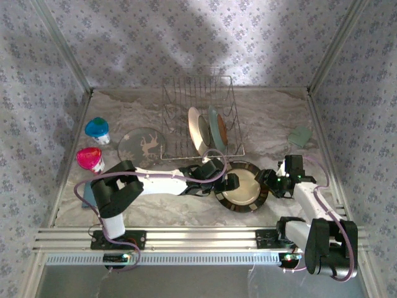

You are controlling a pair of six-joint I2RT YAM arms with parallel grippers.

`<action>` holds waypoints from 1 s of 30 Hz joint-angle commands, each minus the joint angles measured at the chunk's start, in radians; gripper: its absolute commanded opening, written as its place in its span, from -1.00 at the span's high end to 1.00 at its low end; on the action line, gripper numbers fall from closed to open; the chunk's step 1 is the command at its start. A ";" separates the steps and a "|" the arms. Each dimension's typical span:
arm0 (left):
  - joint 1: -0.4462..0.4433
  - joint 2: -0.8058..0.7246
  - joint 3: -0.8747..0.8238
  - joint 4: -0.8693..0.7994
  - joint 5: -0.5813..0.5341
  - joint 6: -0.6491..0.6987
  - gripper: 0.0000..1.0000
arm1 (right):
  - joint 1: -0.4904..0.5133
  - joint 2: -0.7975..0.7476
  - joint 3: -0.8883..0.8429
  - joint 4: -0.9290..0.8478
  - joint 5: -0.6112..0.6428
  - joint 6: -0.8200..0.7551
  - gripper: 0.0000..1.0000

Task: Load the plates into the dish rack

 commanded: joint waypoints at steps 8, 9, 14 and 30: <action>-0.012 0.022 0.060 0.035 0.049 0.014 -0.99 | 0.000 -0.041 -0.021 0.047 -0.122 -0.018 0.06; -0.012 0.022 0.061 0.035 0.049 0.014 -0.99 | -0.001 -0.048 -0.021 0.043 -0.123 -0.018 0.11; -0.015 0.022 0.061 0.033 0.049 0.014 -0.99 | -0.009 -0.098 -0.013 0.007 -0.120 -0.016 0.36; -0.018 0.006 0.056 0.026 0.043 0.013 -0.99 | -0.026 -0.220 0.074 -0.140 -0.149 -0.016 1.00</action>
